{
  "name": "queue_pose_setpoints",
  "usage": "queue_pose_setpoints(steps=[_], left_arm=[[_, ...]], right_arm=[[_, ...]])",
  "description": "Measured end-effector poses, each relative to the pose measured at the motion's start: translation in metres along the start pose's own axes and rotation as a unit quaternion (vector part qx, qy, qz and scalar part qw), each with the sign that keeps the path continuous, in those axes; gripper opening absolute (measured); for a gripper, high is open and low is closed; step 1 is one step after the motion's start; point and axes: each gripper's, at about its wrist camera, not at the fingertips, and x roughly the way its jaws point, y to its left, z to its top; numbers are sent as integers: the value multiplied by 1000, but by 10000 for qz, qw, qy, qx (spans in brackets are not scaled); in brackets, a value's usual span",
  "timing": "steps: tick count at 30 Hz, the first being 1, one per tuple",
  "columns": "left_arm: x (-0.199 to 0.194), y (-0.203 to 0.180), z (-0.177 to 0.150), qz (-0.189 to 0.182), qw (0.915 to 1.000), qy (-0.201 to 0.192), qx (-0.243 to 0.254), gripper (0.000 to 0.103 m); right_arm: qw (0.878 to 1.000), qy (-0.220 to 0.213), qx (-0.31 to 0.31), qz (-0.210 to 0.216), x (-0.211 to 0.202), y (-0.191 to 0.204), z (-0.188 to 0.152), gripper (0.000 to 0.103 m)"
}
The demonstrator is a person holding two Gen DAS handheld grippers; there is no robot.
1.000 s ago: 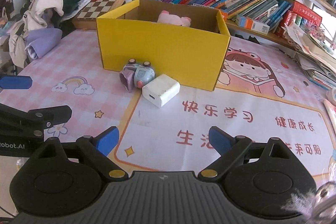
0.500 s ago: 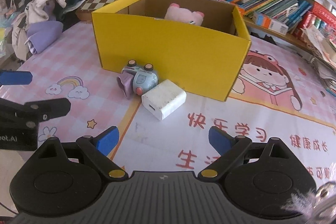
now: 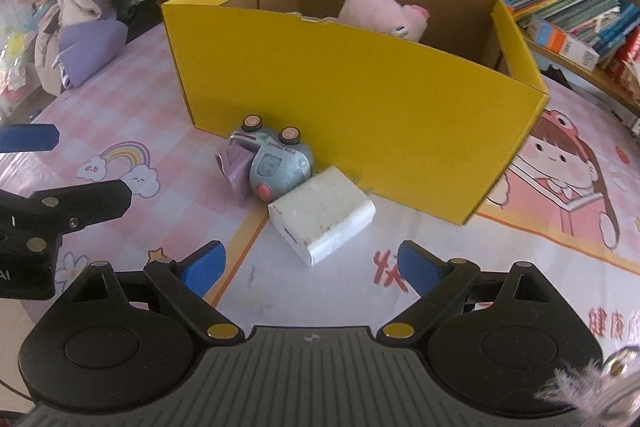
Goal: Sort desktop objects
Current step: 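Move left tool toward the grey toy car while right tool approaches the white charger, then close left tool on the grey toy car while right tool grasps the white charger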
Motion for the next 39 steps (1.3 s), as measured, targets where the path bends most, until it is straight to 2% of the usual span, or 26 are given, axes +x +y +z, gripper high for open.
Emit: queue_pose_setpoints(steps=[12, 15, 17, 20, 22, 29, 39], left_arm=[[14, 0, 7, 169, 9997, 130, -106, 97], [16, -1, 9, 202, 9996, 155, -83, 97], [18, -2, 11, 222, 9996, 166, -68, 97], [20, -5, 13, 237, 9996, 179, -35, 97], [21, -7, 14, 236, 9995, 186, -9, 97], [27, -16, 20, 188, 9997, 176, 54, 97], [46, -34, 27, -134, 9996, 209, 108, 96]], right_arm=[[9992, 195, -243, 245, 26, -5, 14, 94], [9989, 240, -276, 280, 33, -5, 16, 87], [9988, 245, -301, 283, 36, -5, 16, 86], [9990, 155, -303, 300, 37, -9, 17, 77], [9991, 70, -302, 302, 36, -12, 18, 62], [9983, 57, -382, 425, 33, -18, 17, 61], [9989, -33, -439, 162, 14, -37, 8, 61]])
